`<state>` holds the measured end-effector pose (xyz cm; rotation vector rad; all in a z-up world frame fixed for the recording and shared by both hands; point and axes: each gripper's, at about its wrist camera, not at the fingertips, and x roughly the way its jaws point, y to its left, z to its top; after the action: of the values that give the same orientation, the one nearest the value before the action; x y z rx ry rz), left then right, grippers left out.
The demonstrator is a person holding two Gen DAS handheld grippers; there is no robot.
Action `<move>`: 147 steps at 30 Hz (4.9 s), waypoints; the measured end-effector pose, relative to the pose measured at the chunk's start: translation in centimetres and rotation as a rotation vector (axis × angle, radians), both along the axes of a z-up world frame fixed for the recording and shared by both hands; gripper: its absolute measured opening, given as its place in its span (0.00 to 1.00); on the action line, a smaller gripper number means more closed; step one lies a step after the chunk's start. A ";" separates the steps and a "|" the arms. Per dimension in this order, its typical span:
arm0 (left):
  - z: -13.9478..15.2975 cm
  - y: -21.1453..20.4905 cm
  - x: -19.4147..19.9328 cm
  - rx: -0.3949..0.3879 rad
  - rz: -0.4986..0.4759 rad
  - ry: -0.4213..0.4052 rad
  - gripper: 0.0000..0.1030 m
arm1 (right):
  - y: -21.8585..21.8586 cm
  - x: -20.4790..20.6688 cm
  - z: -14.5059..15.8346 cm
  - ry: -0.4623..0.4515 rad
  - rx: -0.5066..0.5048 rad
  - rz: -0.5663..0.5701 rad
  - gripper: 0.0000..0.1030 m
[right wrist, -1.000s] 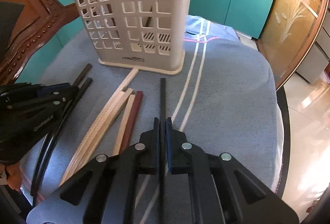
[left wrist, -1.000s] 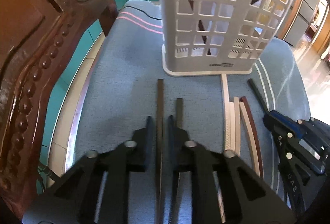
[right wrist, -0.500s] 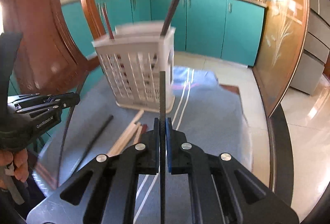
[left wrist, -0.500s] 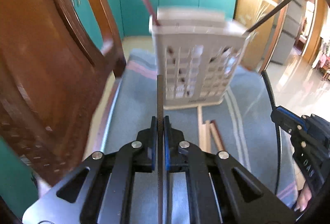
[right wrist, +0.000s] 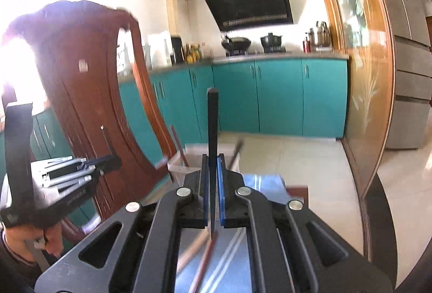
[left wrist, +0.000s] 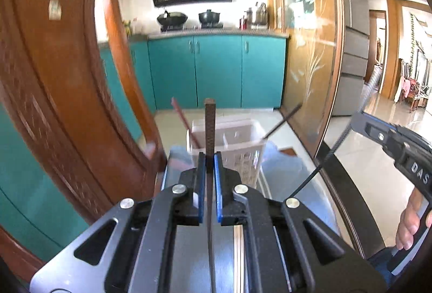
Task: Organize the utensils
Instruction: 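Lower both chopsticks into the white holder and open both tools, then move both open tools back down to the remaining chopsticks, then grasp a dark red chopstick with the right tool while the left tool grasps a black chopstick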
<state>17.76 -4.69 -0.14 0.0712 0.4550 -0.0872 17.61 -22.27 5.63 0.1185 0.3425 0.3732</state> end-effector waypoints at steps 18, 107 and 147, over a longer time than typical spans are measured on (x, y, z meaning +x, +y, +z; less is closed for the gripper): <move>9.8 3.5 6.4 -0.133 0.028 -0.229 0.07 | 3.4 8.0 5.0 -0.206 0.020 -0.070 0.06; -18.8 3.7 9.6 0.057 0.115 0.472 0.53 | 4.1 7.0 -22.7 0.675 -0.302 -0.005 0.12; -20.7 2.6 10.1 0.089 0.106 0.516 0.58 | 4.6 6.7 -22.6 0.666 -0.305 0.011 0.30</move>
<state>27.82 -2.12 -20.89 0.1123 0.9771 0.0207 24.27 -17.65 -16.95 -0.0633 1.0529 0.2804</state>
